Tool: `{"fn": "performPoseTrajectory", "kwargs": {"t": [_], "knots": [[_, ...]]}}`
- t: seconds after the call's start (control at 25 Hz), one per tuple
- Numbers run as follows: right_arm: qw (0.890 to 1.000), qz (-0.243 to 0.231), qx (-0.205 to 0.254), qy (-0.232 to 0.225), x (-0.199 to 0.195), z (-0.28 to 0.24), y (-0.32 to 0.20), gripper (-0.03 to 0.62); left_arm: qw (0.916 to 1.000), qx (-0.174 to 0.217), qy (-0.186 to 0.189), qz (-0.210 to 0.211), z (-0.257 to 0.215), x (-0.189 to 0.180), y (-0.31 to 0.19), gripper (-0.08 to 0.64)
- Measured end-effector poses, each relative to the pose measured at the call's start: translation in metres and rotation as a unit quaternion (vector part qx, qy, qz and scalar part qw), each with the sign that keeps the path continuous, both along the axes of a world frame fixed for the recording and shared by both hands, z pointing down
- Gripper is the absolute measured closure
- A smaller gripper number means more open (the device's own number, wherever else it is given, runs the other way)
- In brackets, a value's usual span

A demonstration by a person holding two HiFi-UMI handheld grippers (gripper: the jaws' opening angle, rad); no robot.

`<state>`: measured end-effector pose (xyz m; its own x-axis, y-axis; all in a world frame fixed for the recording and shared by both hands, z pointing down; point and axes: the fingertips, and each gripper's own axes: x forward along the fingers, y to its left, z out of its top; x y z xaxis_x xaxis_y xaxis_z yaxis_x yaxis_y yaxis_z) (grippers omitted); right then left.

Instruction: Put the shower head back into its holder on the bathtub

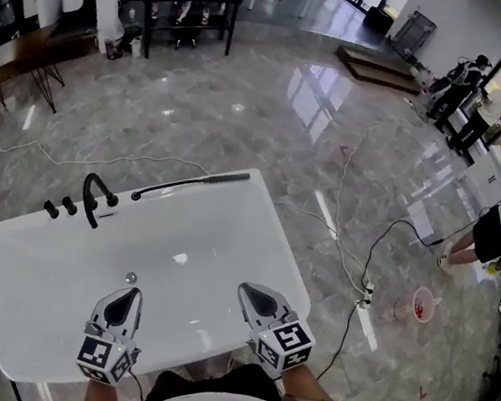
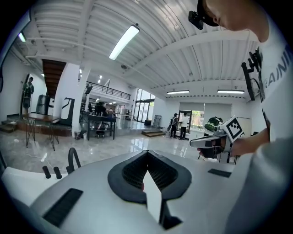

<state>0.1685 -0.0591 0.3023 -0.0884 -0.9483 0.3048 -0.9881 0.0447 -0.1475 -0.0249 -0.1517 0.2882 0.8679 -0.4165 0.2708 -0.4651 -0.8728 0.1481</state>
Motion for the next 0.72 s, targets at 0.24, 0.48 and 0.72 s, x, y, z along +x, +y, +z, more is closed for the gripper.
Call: {"fn": "performPoseTrajectory", "kwargs": {"t": [0.24, 0.48, 0.72], "knots": [[1.0, -0.004, 0.007, -0.006, 0.087, 0.018, -0.001, 0.581, 0.9996, -0.011, 0.014, -0.024, 0.014, 0.084, -0.002, 0.545], [1.0, -0.009, -0.007, -0.018, 0.171, 0.034, 0.0, 0.581, 0.9988, -0.008, -0.004, -0.048, 0.017, 0.162, 0.002, 0.545], [1.0, -0.003, -0.017, -0.025, 0.206, 0.062, -0.016, 0.581, 0.9993, -0.022, 0.002, -0.029, 0.042, 0.206, -0.008, 0.545]]}}
